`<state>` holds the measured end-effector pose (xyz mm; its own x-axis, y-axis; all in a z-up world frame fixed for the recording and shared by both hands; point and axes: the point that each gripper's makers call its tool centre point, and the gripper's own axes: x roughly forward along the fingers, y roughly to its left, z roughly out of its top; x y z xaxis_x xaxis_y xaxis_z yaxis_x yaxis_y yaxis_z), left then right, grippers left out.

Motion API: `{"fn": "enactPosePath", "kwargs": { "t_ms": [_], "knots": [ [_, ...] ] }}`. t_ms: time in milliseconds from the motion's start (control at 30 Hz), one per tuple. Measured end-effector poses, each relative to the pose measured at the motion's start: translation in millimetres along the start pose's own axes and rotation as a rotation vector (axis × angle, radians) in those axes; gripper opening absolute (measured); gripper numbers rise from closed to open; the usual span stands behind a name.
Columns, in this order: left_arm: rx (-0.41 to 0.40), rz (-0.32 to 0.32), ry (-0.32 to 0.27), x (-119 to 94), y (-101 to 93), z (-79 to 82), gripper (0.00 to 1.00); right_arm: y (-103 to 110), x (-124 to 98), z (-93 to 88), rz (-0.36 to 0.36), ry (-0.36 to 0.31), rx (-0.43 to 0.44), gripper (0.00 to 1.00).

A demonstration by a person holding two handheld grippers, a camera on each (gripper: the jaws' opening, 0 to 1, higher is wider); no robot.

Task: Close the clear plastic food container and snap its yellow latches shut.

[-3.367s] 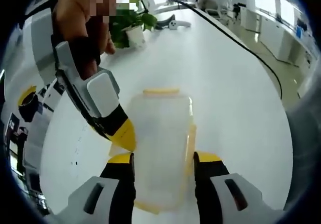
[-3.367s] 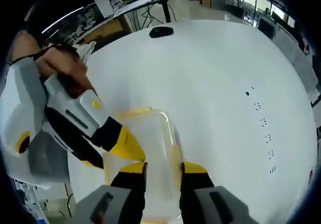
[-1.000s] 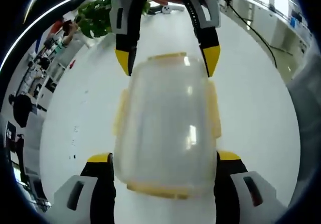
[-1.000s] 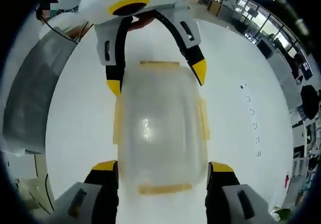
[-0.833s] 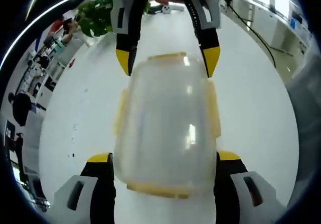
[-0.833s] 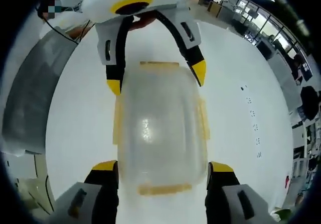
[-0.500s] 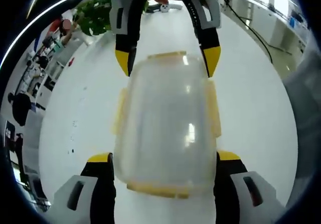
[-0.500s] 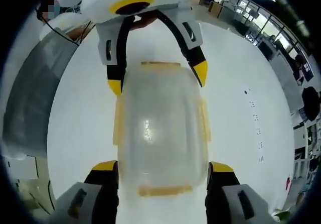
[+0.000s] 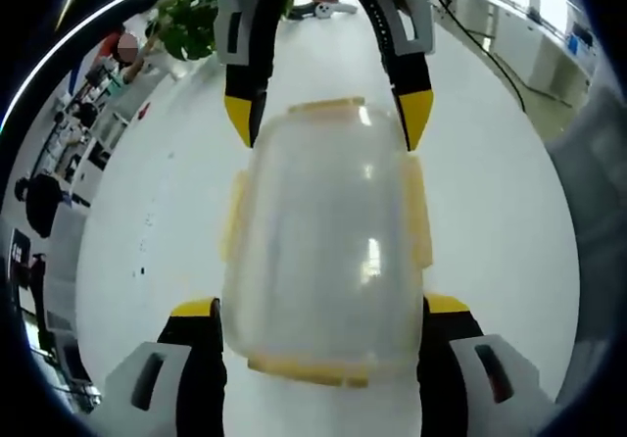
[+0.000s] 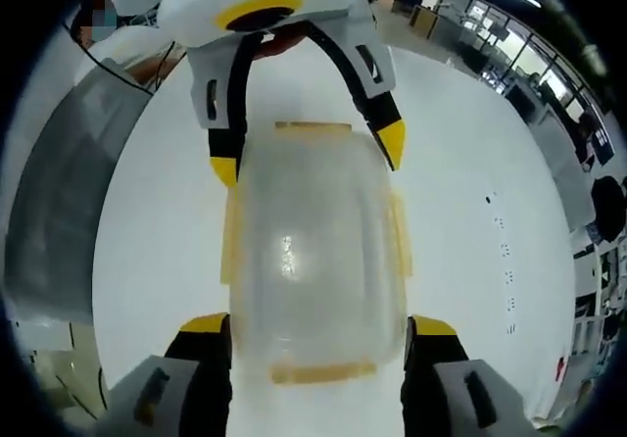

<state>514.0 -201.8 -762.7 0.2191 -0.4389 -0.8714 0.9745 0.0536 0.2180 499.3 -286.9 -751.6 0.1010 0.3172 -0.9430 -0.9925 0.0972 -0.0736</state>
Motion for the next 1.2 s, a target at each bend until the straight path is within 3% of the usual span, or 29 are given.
{"fn": "enactPosePath", "kwargs": {
  "t_ms": [700,1200],
  "knots": [
    [-0.015,0.01,0.017,-17,6.9,-38.0,0.79,-2,14,39.6,-0.007,-0.015,-0.011,0.71],
    [-0.021,0.011,0.008,-22,12.5,-49.2,0.79,-7,19,53.0,-0.011,-0.009,-0.006,0.71]
  ]
}}
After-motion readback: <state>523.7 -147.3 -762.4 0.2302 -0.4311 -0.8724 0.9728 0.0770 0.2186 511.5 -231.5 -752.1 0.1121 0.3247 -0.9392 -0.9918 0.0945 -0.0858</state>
